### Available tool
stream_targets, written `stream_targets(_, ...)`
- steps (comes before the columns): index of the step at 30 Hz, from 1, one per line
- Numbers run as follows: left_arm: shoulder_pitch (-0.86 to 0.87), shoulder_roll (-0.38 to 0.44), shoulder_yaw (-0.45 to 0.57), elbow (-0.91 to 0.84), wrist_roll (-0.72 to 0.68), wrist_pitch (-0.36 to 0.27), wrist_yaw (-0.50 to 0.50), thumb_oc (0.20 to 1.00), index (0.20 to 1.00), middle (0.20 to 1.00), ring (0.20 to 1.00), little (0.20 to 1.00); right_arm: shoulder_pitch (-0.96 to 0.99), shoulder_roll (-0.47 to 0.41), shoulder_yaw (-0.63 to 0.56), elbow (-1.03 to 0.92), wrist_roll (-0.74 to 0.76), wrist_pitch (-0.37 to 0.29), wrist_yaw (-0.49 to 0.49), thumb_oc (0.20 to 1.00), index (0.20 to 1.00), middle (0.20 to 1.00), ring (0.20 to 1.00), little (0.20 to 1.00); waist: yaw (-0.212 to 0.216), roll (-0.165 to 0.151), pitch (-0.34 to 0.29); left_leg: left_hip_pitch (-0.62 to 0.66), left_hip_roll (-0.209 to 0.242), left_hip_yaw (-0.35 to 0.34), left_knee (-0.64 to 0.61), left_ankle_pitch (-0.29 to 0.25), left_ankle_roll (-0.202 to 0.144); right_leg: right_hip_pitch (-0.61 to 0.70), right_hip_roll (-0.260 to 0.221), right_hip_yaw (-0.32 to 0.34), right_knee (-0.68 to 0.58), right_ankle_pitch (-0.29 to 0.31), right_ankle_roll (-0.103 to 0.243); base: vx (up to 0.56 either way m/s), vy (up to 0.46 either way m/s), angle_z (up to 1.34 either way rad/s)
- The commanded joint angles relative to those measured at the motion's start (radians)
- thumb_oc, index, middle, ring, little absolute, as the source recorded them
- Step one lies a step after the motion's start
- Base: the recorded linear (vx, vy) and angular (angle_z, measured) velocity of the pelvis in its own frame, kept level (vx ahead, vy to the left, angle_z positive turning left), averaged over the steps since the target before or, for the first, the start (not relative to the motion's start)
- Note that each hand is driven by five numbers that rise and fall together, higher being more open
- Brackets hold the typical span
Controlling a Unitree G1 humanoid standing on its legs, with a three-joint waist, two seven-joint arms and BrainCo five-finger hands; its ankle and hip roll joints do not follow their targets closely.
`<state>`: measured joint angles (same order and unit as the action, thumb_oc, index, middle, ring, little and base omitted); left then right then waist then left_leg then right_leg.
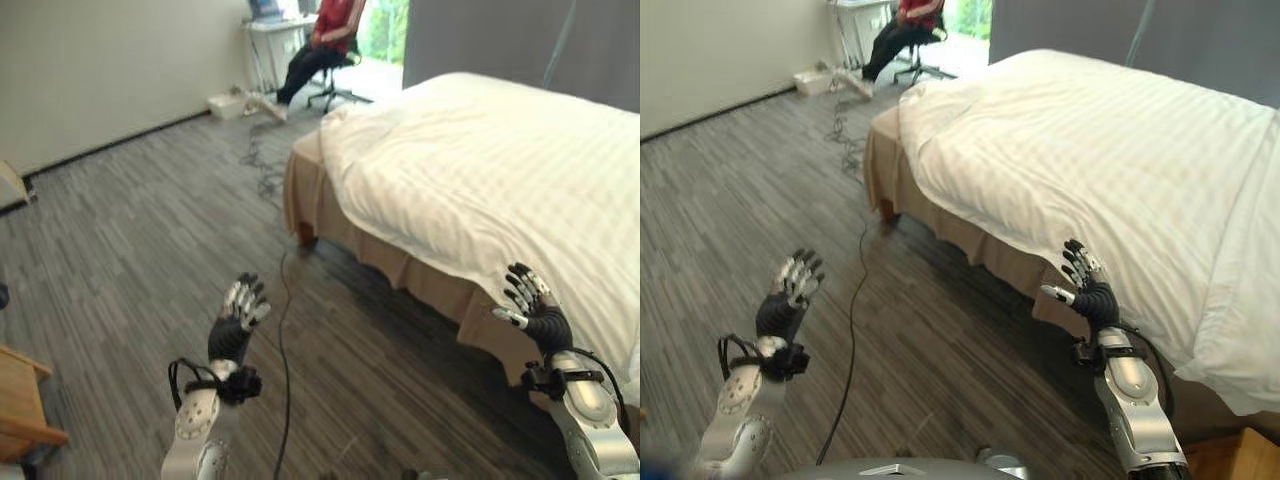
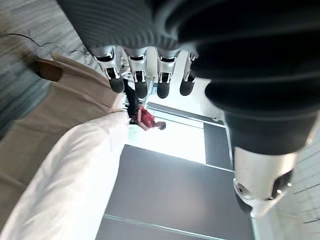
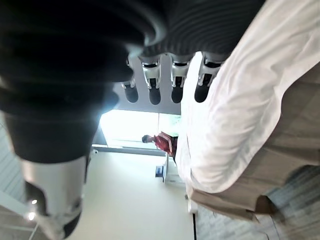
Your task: Making the bed.
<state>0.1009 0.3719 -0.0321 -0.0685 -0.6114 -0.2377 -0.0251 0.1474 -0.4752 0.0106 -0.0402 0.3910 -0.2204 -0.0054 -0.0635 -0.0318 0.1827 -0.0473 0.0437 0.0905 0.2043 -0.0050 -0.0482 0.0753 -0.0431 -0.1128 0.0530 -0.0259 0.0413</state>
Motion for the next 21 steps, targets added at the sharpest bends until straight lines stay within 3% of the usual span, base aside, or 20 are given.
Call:
stream_targets(1,-0.043,0.046,0.002,-0.047,-0.040,-0.061,-0.005,1.000,1.000,1.000,1.000,1.000,-0.088,-0.034,0.022,-0.040,-0.023,-0.074,-0.010,1.000,1.000,1.000,1.000,1.000,0.010,-0.017,-0.004,-0.154,0.093,0.057,0.269,0.059,-0.027,0.007,-0.018,-0.036,0.016,-0.028,-0.021,0.12,0.053,0.69)
stream_targets(3,-0.063,0.039,-0.013,-0.021,-0.041,-0.062,-0.003,1.000,1.000,1.000,1.000,1.000,-0.094,-0.036,0.041,-0.046,-0.025,-0.069,-0.004,1.000,1.000,1.000,1.000,1.000,0.016,-0.015,-0.015,-0.179,0.112,0.155,0.163,0.057,-0.016,0.033,-0.031,-0.061,-0.003,-0.035,-0.014,0.17,0.090,0.73)
stream_targets(5,-0.063,0.034,-0.030,0.003,-0.045,-0.066,0.002,1.000,1.000,1.000,1.000,1.000,-0.104,-0.035,0.079,-0.049,-0.019,-0.068,0.015,1.000,1.000,1.000,1.000,1.000,0.030,-0.002,-0.026,-0.167,0.087,0.231,0.066,0.071,-0.007,0.046,-0.025,-0.079,-0.003,-0.046,-0.006,0.20,0.107,0.65)
stream_targets(8,-0.029,0.025,-0.048,0.005,-0.068,-0.052,-0.014,1.000,1.000,1.000,1.000,1.000,-0.149,-0.008,0.168,-0.044,-0.025,-0.052,0.032,1.000,1.000,1.000,1.000,1.000,0.047,0.019,-0.037,-0.090,0.028,0.194,-0.038,0.056,0.028,0.055,-0.028,-0.081,0.013,-0.072,0.007,0.19,0.176,0.07)
stream_targets(10,-0.022,0.030,-0.063,-0.008,-0.044,-0.037,-0.004,1.000,1.000,1.000,1.000,1.000,-0.178,0.023,0.212,-0.043,0.007,-0.044,0.037,1.000,1.000,1.000,1.000,1.000,0.056,0.018,-0.051,-0.042,0.000,0.195,-0.074,0.037,0.053,0.057,-0.065,-0.108,0.087,-0.096,0.020,0.24,0.203,-0.05)
stream_targets(11,-0.030,0.040,-0.080,-0.010,-0.031,-0.034,0.003,1.000,1.000,1.000,1.000,1.000,-0.212,0.049,0.261,-0.035,0.032,-0.037,0.055,1.000,1.000,1.000,1.000,1.000,0.066,0.021,-0.049,0.006,-0.025,0.176,-0.111,0.021,0.079,0.013,-0.116,-0.139,0.249,-0.084,0.036,0.20,0.172,0.23)
stream_targets(12,-0.031,0.040,-0.078,-0.010,-0.031,-0.034,0.003,1.000,1.000,1.000,1.000,1.000,-0.214,0.049,0.262,-0.033,0.033,-0.037,0.056,1.000,1.000,1.000,1.000,1.000,0.065,0.021,-0.052,0.001,-0.024,0.176,-0.115,0.026,0.080,0.007,-0.115,-0.139,0.249,-0.081,0.035,0.19,0.168,0.46)
stream_targets(13,-0.039,0.048,-0.086,-0.008,-0.019,-0.028,0.009,1.000,1.000,1.000,1.000,1.000,-0.240,0.047,0.289,-0.027,0.015,-0.030,0.058,1.000,1.000,1.000,1.000,1.000,0.071,0.020,-0.050,0.027,-0.044,0.163,-0.127,0.014,0.095,-0.020,-0.147,-0.150,0.354,-0.041,0.047,0.14,0.171,0.75)
stream_targets(14,-0.055,0.062,-0.099,-0.022,-0.015,-0.021,0.014,1.000,1.000,1.000,1.000,1.000,-0.280,0.056,0.316,-0.017,-0.001,-0.030,0.041,1.000,1.000,1.000,1.000,1.000,0.068,0.028,-0.027,0.067,-0.073,0.121,-0.153,0.012,0.127,-0.102,-0.185,-0.131,0.572,0.037,0.051,0.15,0.189,0.82)
stream_targets(15,-0.056,0.068,-0.110,-0.024,-0.014,-0.018,0.013,1.000,1.000,1.000,1.000,1.000,-0.285,0.061,0.318,-0.009,0.000,-0.030,0.038,1.000,1.000,1.000,1.000,1.000,0.065,0.035,-0.013,0.084,-0.076,0.099,-0.168,0.014,0.132,-0.155,-0.181,-0.111,0.634,0.041,0.045,0.07,0.131,0.93)
stream_targets(16,-0.057,0.068,-0.110,-0.025,-0.014,-0.018,0.013,1.000,1.000,1.000,1.000,1.000,-0.286,0.061,0.317,-0.009,0.000,-0.030,0.038,1.000,1.000,1.000,1.000,1.000,0.065,0.037,-0.016,0.080,-0.074,0.099,-0.169,0.017,0.132,-0.159,-0.179,-0.112,0.632,0.045,0.043,0.07,-0.028,1.21)
stream_targets(17,-0.065,0.074,-0.141,-0.020,0.010,-0.017,0.005,1.000,1.000,1.000,1.000,1.000,-0.286,0.066,0.313,-0.002,-0.002,-0.029,0.030,1.000,1.000,1.000,1.000,1.000,0.051,0.044,-0.005,0.092,-0.089,0.029,-0.174,0.010,0.132,-0.217,-0.113,-0.037,0.650,0.005,0.041,0.13,-0.082,1.28)
stream_targets(18,-0.070,0.075,-0.158,-0.018,0.014,-0.016,-0.007,1.000,1.000,1.000,1.000,1.000,-0.282,0.065,0.309,0.004,0.005,-0.029,0.031,1.000,1.000,1.000,1.000,1.000,0.045,0.049,-0.006,0.101,-0.093,-0.003,-0.178,0.006,0.124,-0.228,-0.090,-0.015,0.597,-0.016,0.036,0.13,-0.082,1.37)
stream_targets(19,-0.071,0.075,-0.159,-0.017,0.014,-0.016,-0.007,1.000,1.000,1.000,1.000,1.000,-0.283,0.065,0.309,0.004,0.005,-0.029,0.031,1.000,1.000,1.000,1.000,1.000,0.044,0.053,-0.008,0.098,-0.089,-0.004,-0.178,0.009,0.124,-0.228,-0.086,-0.018,0.590,-0.010,0.034,0.12,-0.070,1.50)
stream_targets(21,-0.085,0.078,-0.192,-0.014,0.006,-0.014,-0.028,1.000,1.000,1.000,1.000,1.000,-0.279,0.057,0.304,0.000,0.015,-0.029,0.037,1.000,1.000,1.000,1.000,1.000,0.035,0.063,-0.007,0.108,-0.084,-0.042,-0.186,-0.001,0.104,-0.237,-0.076,-0.004,0.456,-0.023,0.037,0.16,-0.118,1.34)
